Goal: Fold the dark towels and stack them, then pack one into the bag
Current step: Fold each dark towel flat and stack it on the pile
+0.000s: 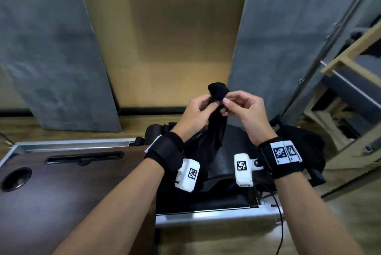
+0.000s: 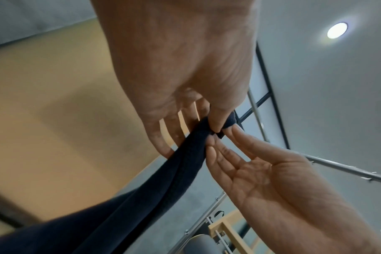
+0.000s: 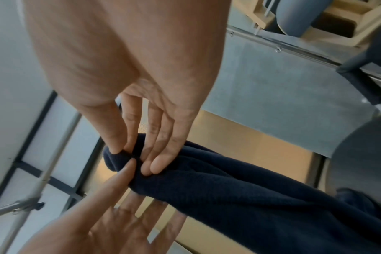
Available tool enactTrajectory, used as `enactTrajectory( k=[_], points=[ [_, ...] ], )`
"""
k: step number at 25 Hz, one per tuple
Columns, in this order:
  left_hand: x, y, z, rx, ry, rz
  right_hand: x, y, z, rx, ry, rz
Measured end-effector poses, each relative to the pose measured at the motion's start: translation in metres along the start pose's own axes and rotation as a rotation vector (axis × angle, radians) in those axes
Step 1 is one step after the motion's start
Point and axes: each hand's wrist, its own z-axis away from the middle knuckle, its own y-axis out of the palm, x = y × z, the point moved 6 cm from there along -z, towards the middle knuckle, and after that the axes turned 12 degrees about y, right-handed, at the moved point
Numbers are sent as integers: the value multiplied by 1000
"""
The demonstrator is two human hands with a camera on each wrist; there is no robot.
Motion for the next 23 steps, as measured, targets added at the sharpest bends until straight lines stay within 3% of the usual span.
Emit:
enactTrajectory(
  k=[3, 6, 8, 11, 17, 19, 23],
  points=[
    [-38, 8, 20, 81, 38, 41, 33, -4, 26, -149, -98, 151],
    [-68, 5, 57, 114, 55, 89, 46, 16, 64, -48, -94, 276],
    [-89, 2, 87, 137, 81, 72, 58, 29, 100, 29, -87, 216],
    [-113, -7, 136, 146, 124, -7, 71, 46, 152, -5, -127, 130],
    [-142, -58, 218, -98, 204, -60, 83, 87, 221, -106, -135, 195],
    [-145, -83, 243, -135, 191, -103, 80, 102, 235, -42, -58, 124],
    [-151, -115, 274, -105, 200, -182, 61, 157, 254, 251, 100, 104]
  ],
)
